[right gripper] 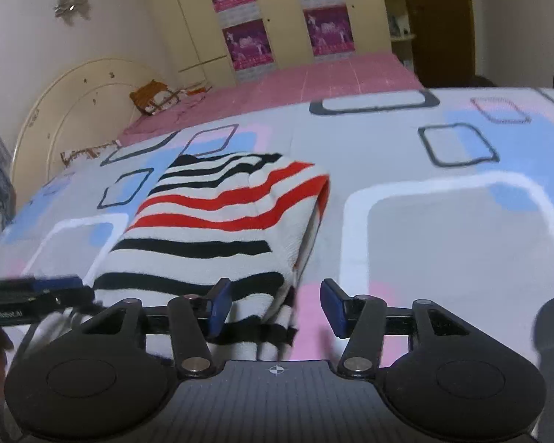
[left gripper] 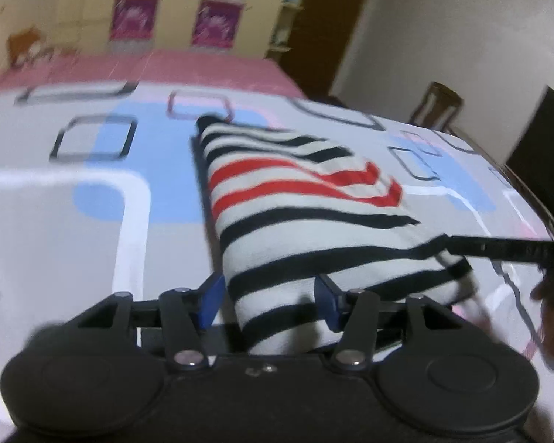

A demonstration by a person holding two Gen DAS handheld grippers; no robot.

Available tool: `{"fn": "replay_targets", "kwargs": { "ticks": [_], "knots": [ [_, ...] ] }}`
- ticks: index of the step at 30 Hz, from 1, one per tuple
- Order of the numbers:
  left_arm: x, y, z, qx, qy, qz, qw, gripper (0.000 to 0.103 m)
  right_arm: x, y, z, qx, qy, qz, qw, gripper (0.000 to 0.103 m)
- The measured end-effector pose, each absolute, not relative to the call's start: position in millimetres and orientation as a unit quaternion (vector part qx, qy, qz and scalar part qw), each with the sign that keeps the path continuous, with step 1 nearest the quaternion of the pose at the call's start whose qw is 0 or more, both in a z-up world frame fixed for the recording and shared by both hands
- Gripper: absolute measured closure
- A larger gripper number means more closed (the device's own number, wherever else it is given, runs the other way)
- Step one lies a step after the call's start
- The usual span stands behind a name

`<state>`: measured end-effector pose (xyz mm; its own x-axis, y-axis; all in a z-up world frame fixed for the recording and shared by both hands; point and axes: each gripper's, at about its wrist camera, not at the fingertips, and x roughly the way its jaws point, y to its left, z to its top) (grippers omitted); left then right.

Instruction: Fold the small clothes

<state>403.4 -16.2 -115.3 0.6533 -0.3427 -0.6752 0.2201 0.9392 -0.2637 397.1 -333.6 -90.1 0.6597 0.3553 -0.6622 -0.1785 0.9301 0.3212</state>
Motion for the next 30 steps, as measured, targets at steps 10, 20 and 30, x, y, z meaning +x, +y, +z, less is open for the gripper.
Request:
{"fn": "replay_targets", "kwargs": {
  "ticks": [10, 20, 30],
  "knots": [
    [412, -23, -126, -0.038, 0.418, -0.137, 0.897, 0.047, 409, -336, -125, 0.195, 0.442, 0.169, 0.859, 0.087],
    [445, -58, -96, -0.019, 0.358, -0.202, 0.911, 0.055, 436, -304, -82, 0.067, 0.361, 0.162, 0.916, 0.072],
    [517, -53, -84, -0.022, 0.346, -0.198, 0.917, 0.058, 512, -284, -73, 0.019, 0.363, 0.163, 0.917, 0.078]
  ]
}}
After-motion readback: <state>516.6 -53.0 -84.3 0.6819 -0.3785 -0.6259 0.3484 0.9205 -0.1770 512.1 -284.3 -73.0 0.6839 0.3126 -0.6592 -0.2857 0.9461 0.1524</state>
